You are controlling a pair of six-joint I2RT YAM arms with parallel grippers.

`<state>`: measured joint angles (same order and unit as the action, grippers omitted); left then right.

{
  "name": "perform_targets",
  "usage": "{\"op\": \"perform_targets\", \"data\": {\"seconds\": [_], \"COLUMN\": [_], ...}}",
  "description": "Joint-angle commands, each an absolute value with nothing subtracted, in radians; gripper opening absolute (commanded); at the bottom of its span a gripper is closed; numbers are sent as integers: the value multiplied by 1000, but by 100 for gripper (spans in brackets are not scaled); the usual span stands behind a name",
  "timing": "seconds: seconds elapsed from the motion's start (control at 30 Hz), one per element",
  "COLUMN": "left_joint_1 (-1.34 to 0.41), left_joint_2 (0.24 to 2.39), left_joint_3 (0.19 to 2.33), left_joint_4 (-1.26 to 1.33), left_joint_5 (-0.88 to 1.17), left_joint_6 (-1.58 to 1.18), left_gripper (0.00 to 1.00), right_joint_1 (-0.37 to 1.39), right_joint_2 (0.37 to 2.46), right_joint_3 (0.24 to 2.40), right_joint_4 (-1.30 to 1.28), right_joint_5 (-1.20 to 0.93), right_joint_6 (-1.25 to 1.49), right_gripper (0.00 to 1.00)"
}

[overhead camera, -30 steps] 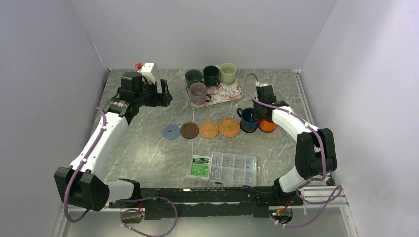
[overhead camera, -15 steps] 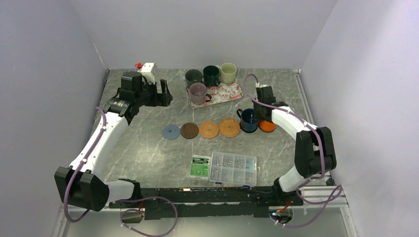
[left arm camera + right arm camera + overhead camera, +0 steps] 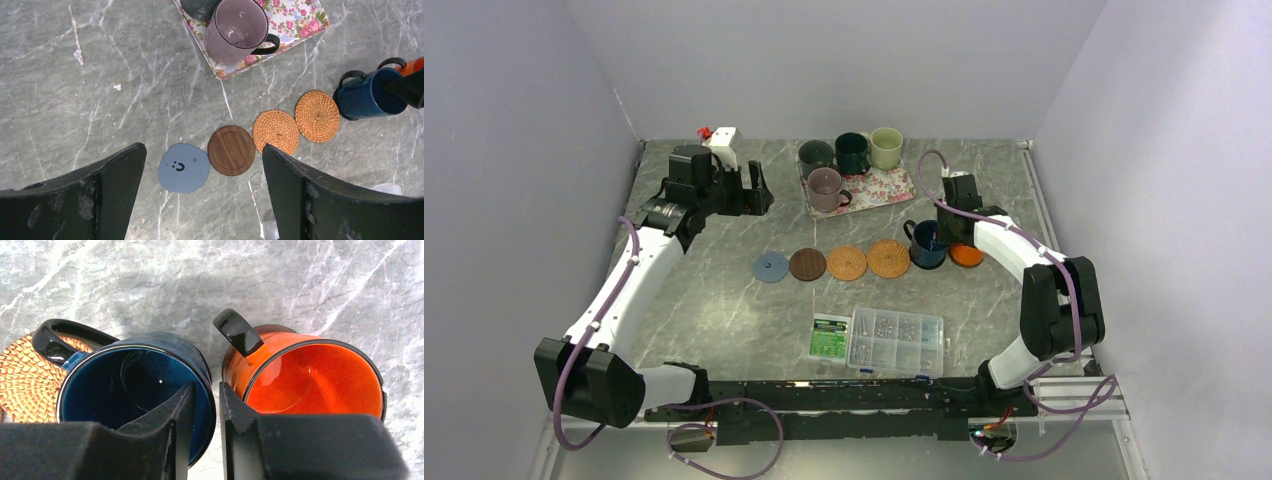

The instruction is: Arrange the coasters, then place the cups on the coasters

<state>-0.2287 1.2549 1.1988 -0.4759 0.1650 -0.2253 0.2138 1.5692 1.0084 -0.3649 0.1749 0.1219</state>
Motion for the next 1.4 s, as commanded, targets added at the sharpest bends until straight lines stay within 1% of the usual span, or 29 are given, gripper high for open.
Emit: {"op": "perform_targets", "data": {"seconds": [0.0,0.13,0.43,0.63,0.83,1.0,1.23,1.37], "left_joint_1": [-227,-227,-227,-227,-227,-227,-228,-228], "left_joint_2": [1251,1251,1253,1252,1246,1244,1257,1266], "left_joint_3": [1200,1199,1198,1197,1190,1185,1185,1184], "left_joint_4": [-448,-448,-447,-446,-440,-435,-440,-440], "left_joint_5": [186,186,188,190,173,177,145,142], "left_joint_6": [-221,-221,-224,-227,-229,-237,-227,-224], "left_gripper": [92,92,92,92,92,92,92,92], "right_joint_1": [206,210,212,221,302,384,391,392], "right_joint_2": [1555,1536,1469,1423,1419,1475,1617,1737], "right_joint_3": [1042,1047,1065,1092,1180,1293,1441,1528], "right_joint_4": [-345,-355,-388,-419,-473,-489,-432,-368], "right_joint_5": [192,188,158,171,247,307,306,329], "right_joint_6": [112,114,117,119,128,142,202,199], "right_gripper": [31,37,39,42,44,46,52,56]}}
